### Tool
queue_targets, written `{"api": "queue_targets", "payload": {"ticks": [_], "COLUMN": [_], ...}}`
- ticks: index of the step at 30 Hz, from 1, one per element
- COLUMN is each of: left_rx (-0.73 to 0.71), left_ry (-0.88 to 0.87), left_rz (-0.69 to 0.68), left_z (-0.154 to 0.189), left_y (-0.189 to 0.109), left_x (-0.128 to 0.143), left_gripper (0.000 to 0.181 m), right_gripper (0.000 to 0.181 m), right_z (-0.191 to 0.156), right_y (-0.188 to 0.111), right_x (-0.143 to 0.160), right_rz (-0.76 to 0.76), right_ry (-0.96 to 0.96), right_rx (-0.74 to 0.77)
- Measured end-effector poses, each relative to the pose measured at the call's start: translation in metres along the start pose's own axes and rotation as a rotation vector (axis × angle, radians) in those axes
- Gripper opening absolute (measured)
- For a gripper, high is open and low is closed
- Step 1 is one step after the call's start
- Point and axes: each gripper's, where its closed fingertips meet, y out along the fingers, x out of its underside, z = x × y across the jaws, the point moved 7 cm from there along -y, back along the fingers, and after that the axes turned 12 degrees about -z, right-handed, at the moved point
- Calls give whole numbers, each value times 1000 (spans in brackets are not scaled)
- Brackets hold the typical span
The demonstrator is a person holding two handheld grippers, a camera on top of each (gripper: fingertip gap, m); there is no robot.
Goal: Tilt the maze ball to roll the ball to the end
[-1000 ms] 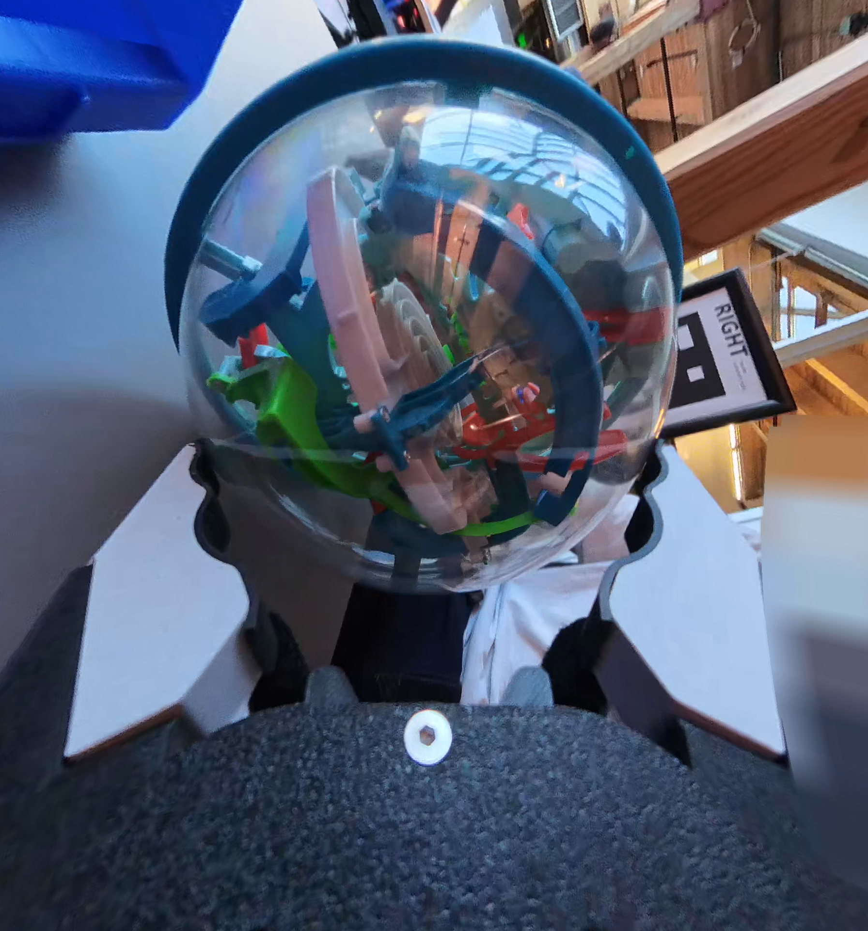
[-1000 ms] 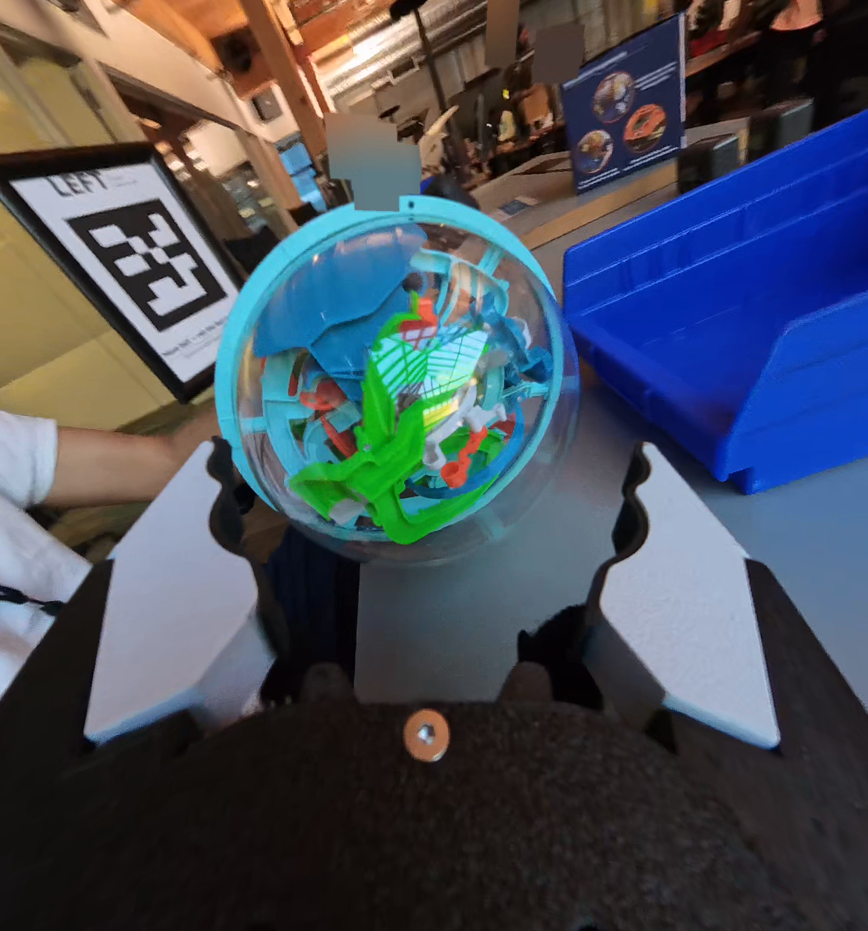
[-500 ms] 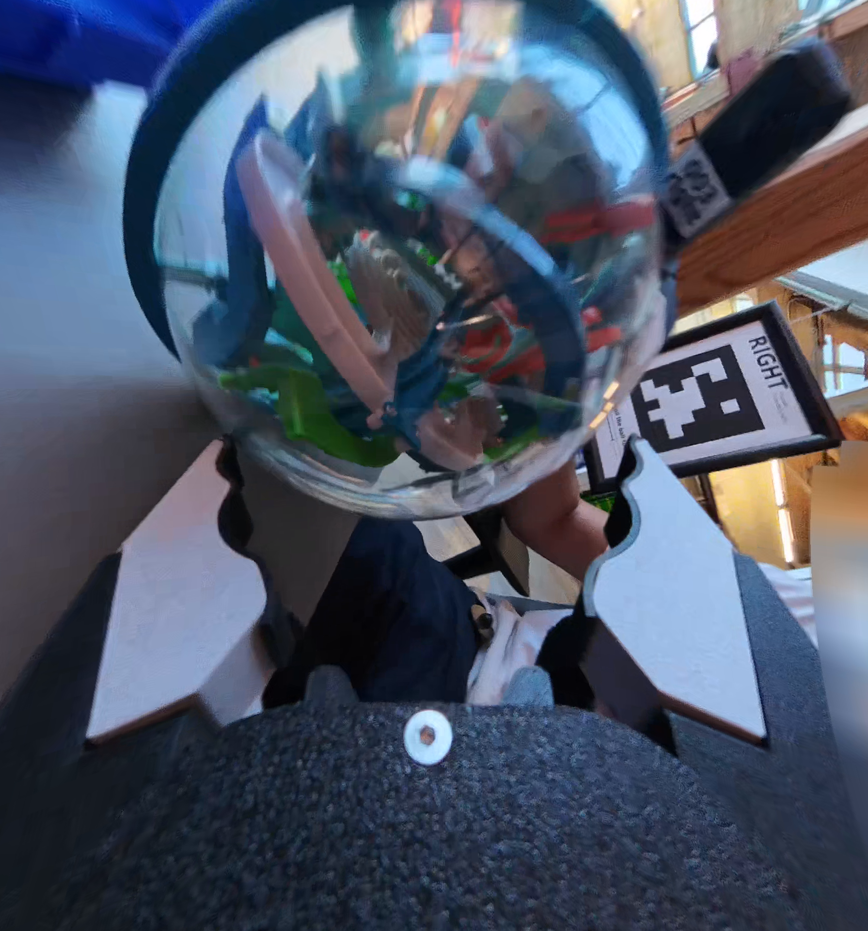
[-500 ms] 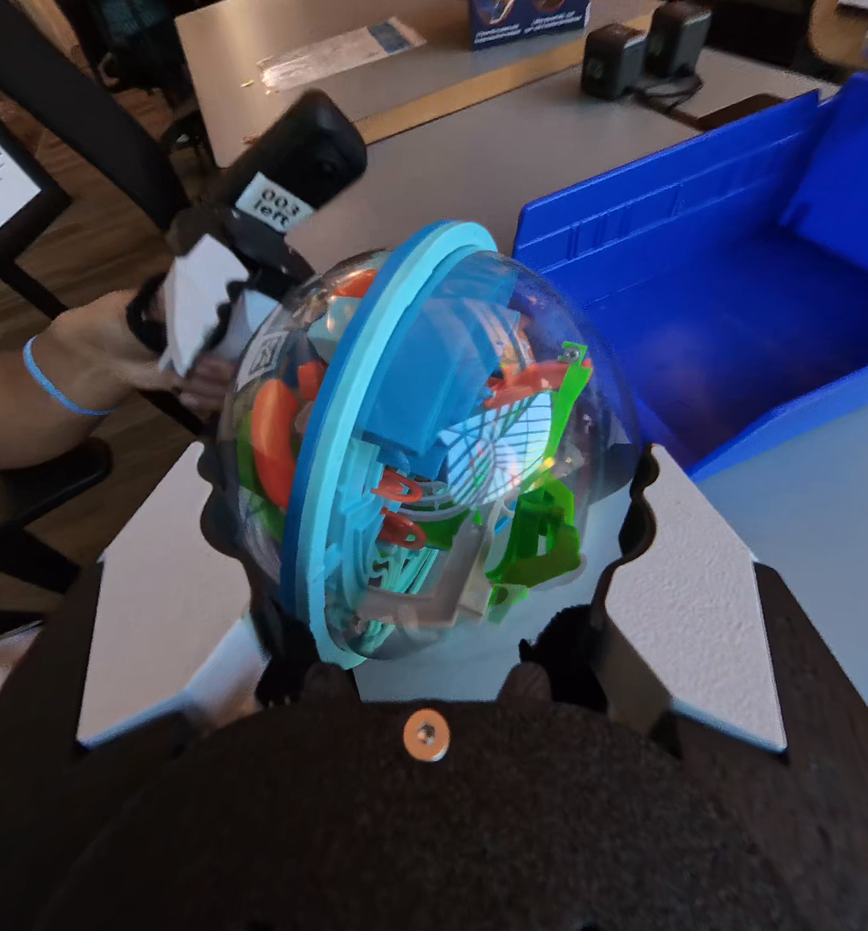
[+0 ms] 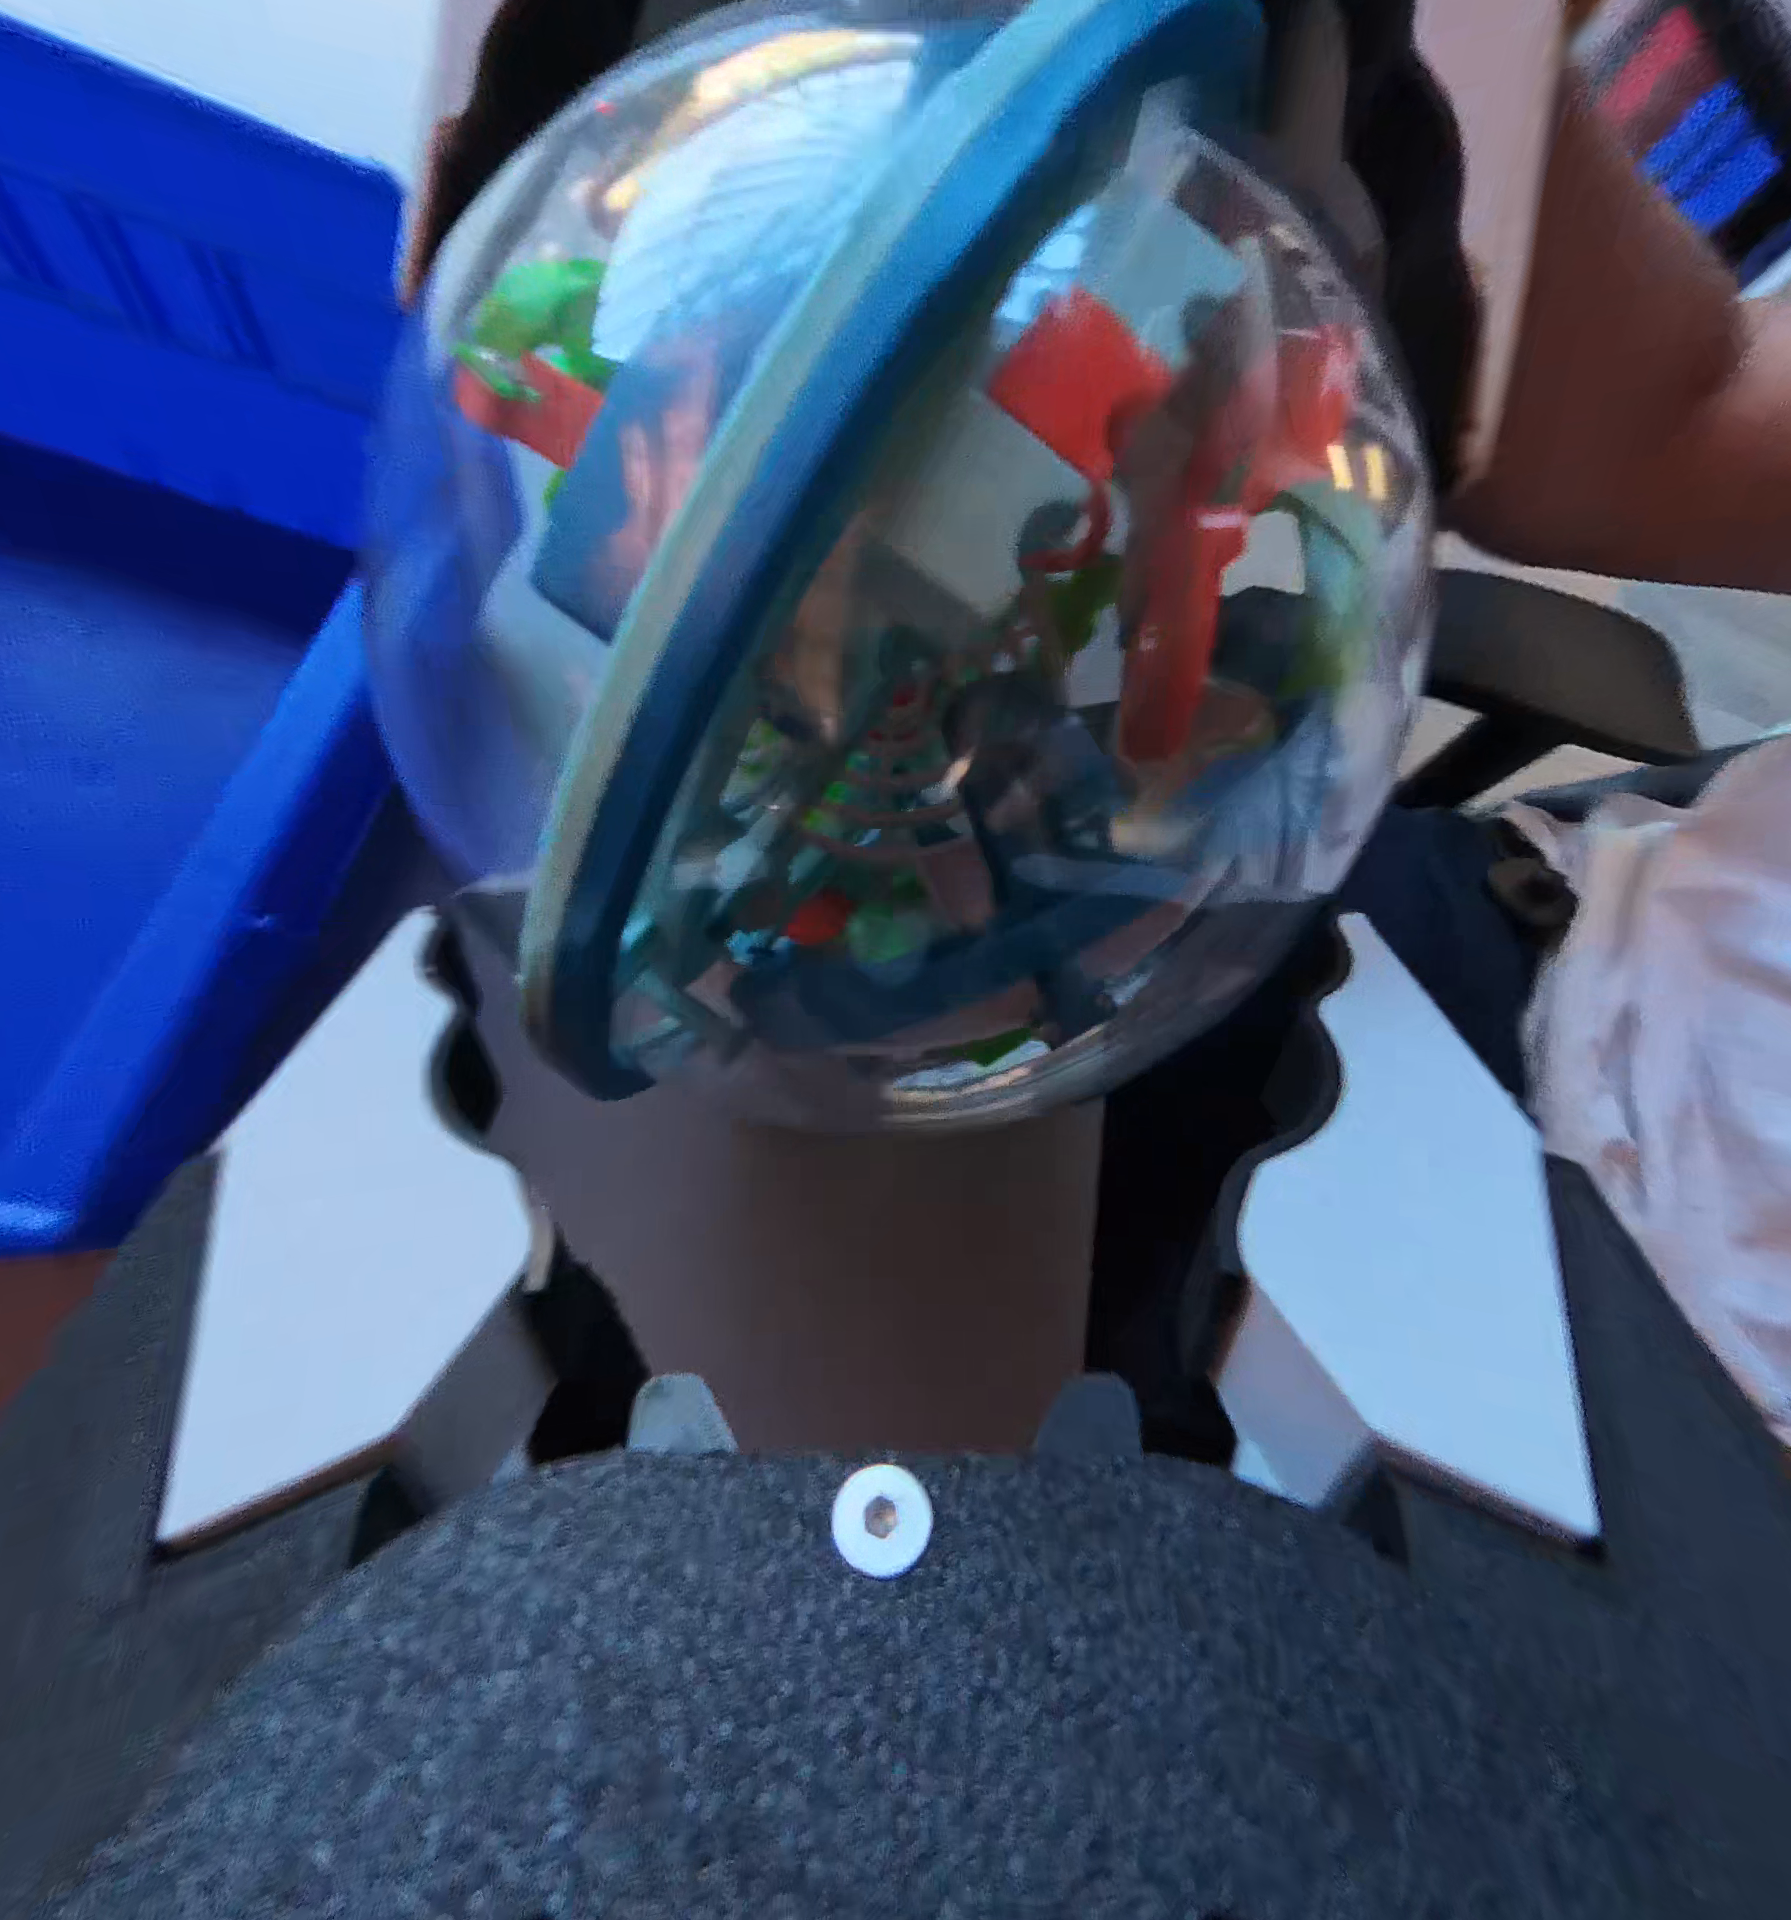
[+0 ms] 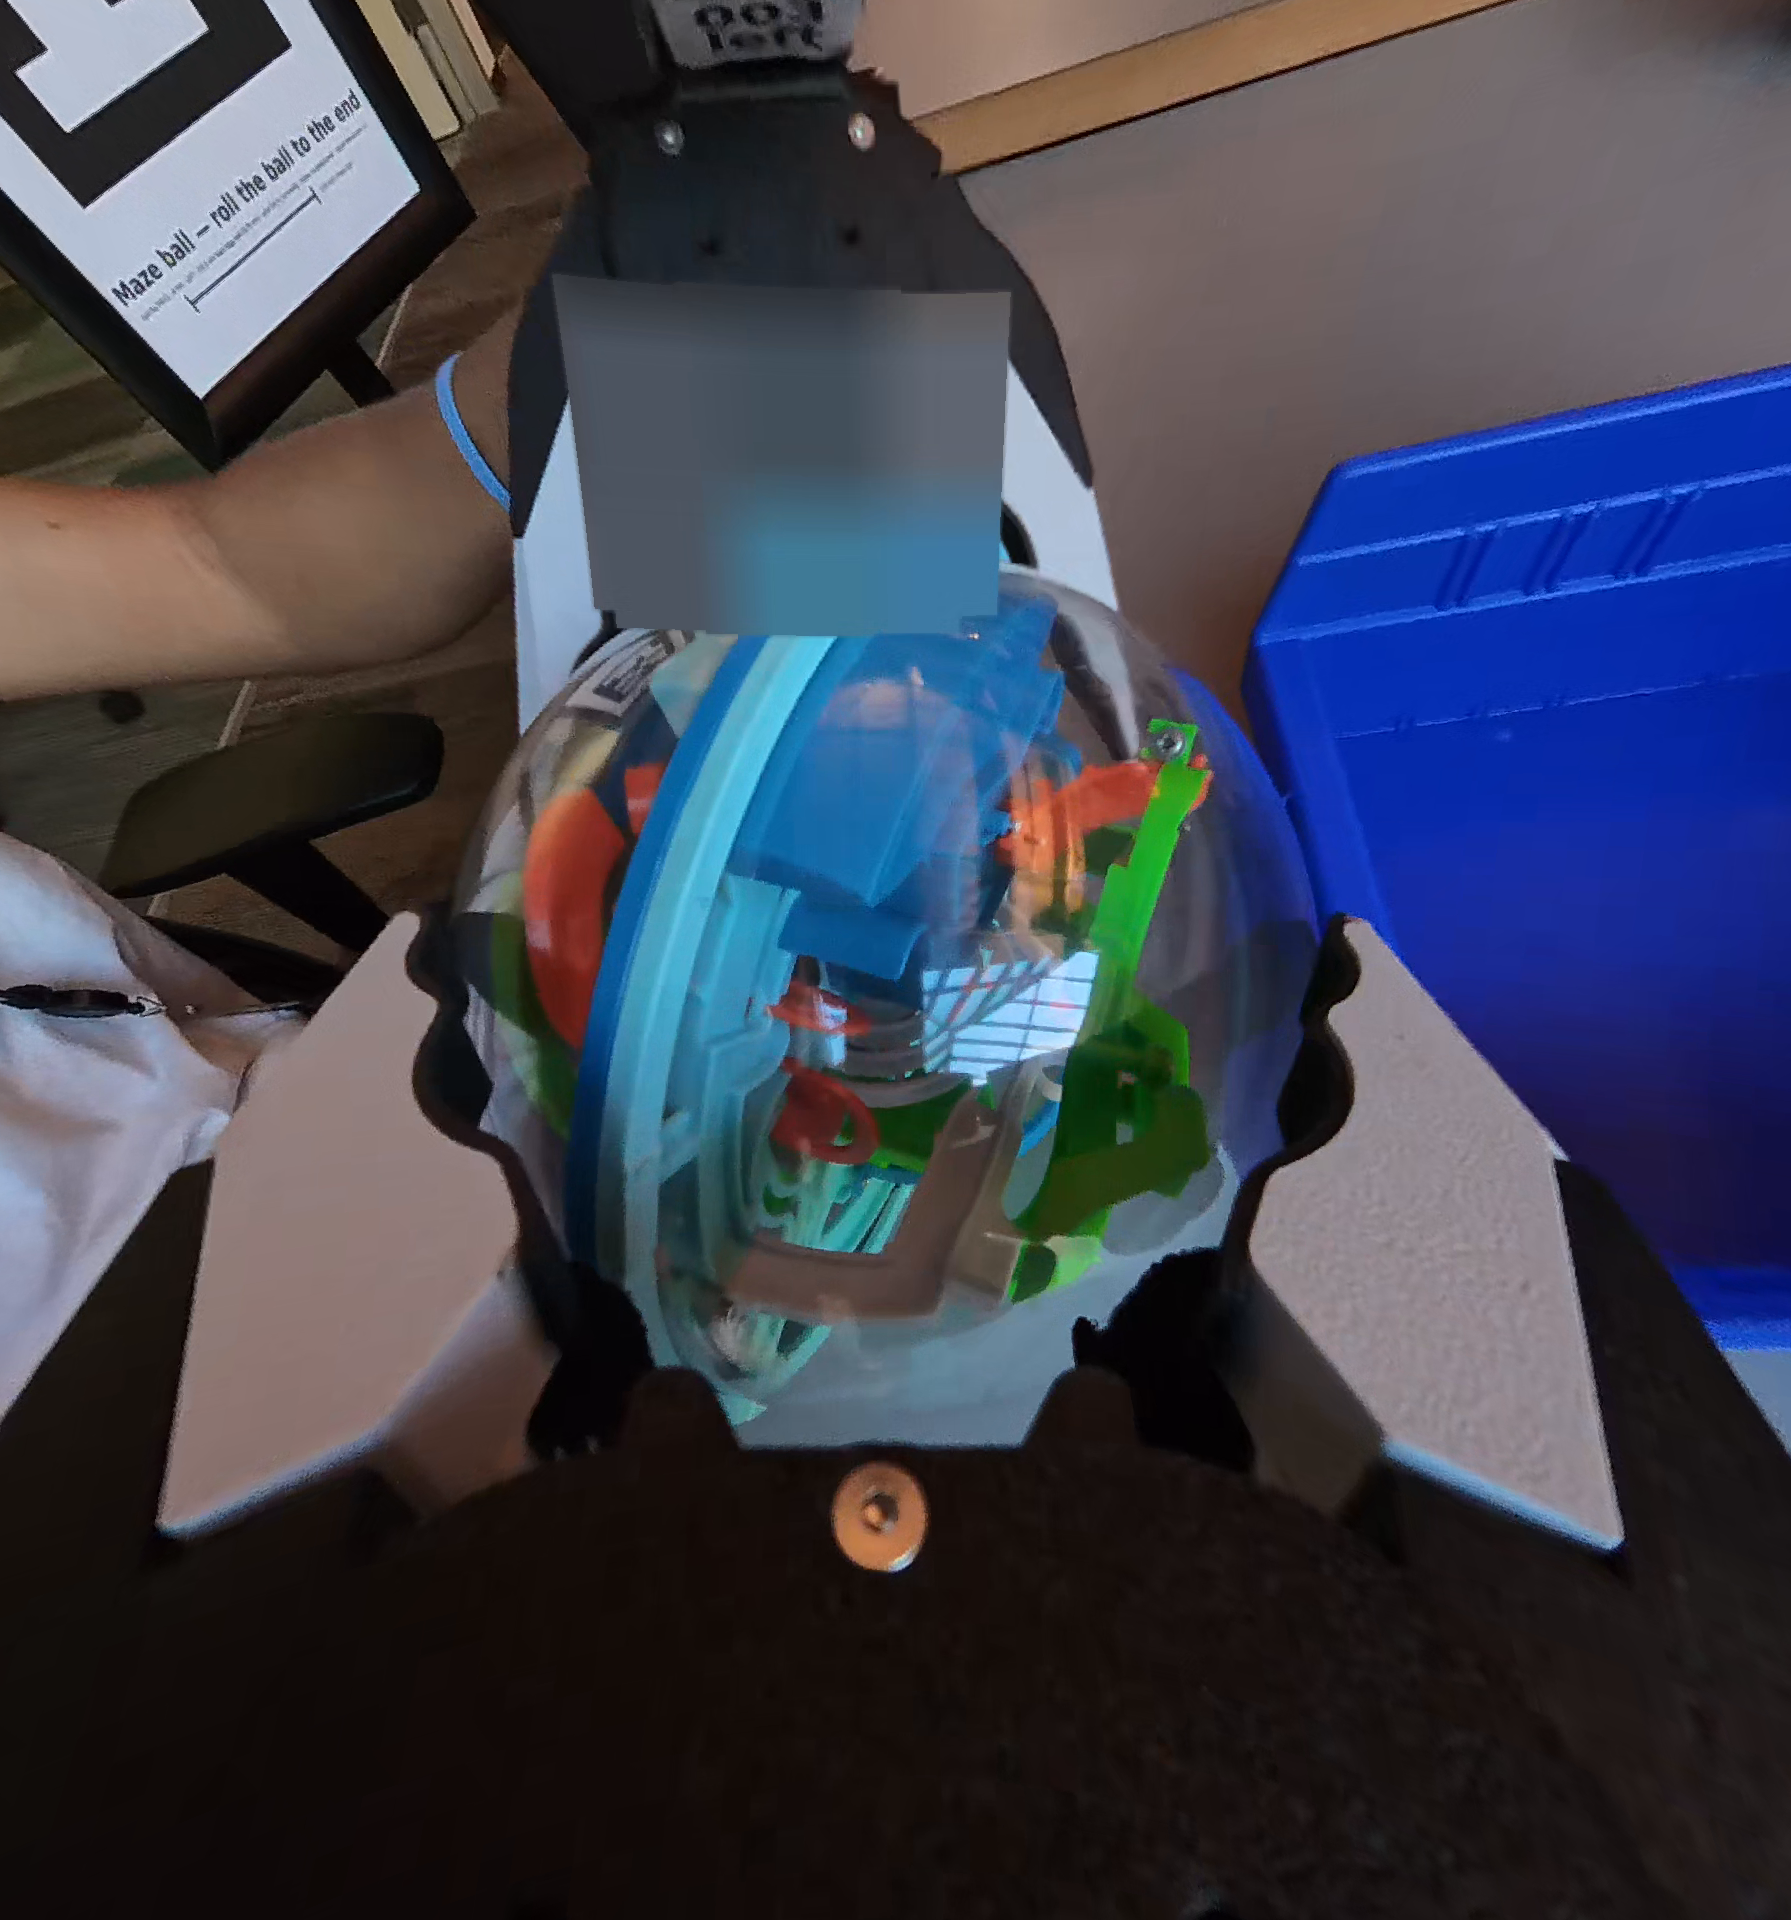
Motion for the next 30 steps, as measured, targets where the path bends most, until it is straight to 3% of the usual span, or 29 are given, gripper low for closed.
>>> {"api": "queue_targets", "payload": {"ticks": [5,9,14,20,23,30], "left_rx": [37,79,120,295,342,465], "left_ry": [-34,-177,-274,-393,-440,-508], "left_rz": [102,185,293,288,276,327], "left_z": [-2,-6,-2,9,13,24], "left_y": [2,5,13,34,44,50], "left_x": [9,18,27,31,30,24], "left_gripper": [147,147,146,148,156,152], "right_gripper": [152,150,151,155,154,154], "right_z": [-3,-11,-13,-18,-19,-26], "right_y": [-13,-26,3,7,3,-12], "right_x": [9,34,69,62,59,57], "right_rz": [92,292,251,220,189,203], "right_ry": [-10,-5,-4,115,216,344], "right_rx": [87,175,315,166,142,96]}}
